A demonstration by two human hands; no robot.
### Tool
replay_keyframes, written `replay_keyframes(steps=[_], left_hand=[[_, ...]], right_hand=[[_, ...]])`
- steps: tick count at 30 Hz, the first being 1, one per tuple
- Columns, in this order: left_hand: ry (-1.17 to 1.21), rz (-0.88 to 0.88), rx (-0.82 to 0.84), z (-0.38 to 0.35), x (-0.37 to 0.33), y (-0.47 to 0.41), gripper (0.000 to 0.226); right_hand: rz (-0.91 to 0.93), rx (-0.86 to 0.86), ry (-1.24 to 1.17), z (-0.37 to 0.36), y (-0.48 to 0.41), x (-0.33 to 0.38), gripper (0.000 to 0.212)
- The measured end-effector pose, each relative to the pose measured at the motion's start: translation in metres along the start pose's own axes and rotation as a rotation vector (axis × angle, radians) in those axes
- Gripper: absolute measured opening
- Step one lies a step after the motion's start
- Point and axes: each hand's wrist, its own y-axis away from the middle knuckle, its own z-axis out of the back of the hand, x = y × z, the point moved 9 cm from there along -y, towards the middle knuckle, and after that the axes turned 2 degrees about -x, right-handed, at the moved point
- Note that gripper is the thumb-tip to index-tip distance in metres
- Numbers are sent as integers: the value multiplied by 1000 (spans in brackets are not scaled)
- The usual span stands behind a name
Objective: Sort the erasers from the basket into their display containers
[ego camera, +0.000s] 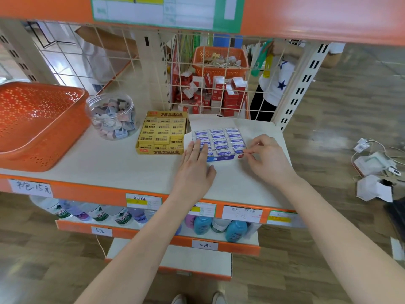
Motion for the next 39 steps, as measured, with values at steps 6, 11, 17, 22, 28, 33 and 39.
replay_keyframes(steps=[6, 11, 17, 22, 28, 33, 39], left_hand=[[5, 41, -24, 0, 5, 0, 57], [-13, 43, -21, -2, 9, -5, 52], [56, 24, -27, 7, 18, -11, 44], [66, 15, -27, 8, 18, -17, 44], [68, -22, -26, 5, 14, -21, 53], [153, -62, -11, 4, 10, -25, 49], [252, -106, 27, -2, -1, -26, 44]], right_hand=[[50, 172, 39, -23, 8, 19, 46], [19, 322, 95, -39, 18, 19, 63], [10, 339, 99, -34, 21, 22, 60], [9, 336, 153, -28, 18, 24, 54], [3, 347, 235, -21, 17, 22, 51], [-11, 366, 325, -12, 22, 24, 52], [-33, 379, 353, 2, 33, 20, 52]])
